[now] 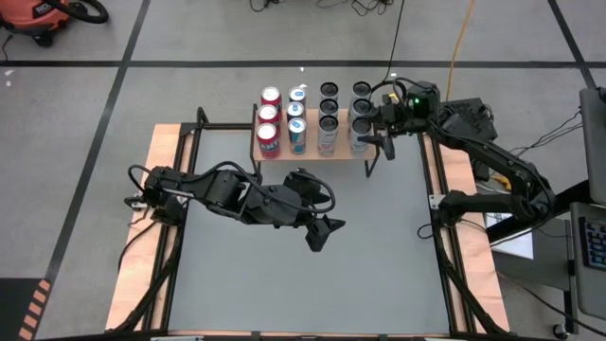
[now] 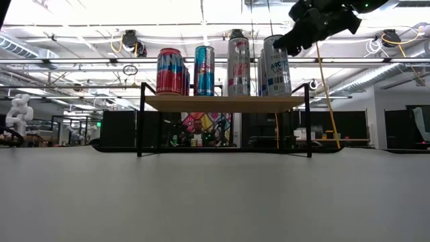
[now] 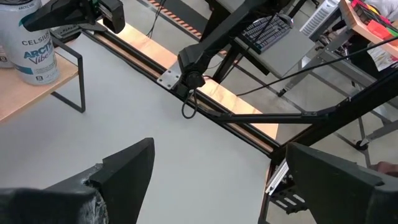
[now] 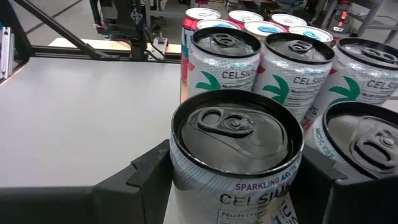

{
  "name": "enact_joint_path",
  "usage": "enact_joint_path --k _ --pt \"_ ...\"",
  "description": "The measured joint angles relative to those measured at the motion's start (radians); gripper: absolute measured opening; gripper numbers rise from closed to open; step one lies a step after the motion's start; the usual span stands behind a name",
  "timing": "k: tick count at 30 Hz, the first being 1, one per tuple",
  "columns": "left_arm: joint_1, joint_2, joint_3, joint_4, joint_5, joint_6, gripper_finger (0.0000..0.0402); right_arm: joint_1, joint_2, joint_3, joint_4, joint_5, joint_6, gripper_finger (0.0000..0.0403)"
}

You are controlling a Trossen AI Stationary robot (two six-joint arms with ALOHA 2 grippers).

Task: Place canned beverage on shelf
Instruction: Put the white-blue soda can on the shelf aligned with the other white-blue soda cans

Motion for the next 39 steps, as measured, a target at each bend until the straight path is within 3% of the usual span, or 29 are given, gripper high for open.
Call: enact_joint_path --k 9,17,39 --pt "0.000 0.000 0.000 0.000 0.000 0.000 0.0366 -0.003 0.000 0.000 0.001 -0.009 0.004 0.0224" --pt "0.000 0.000 0.000 0.000 0.000 0.000 0.0366 -0.003 -0.001 0.000 -0.017 -0.012 0.027 0.0263" --pt "-0.005 0.000 0.000 0.000 0.002 -0.002 0.0366 -0.003 -0.058 0.002 0.052 0.010 0.124 0.0299"
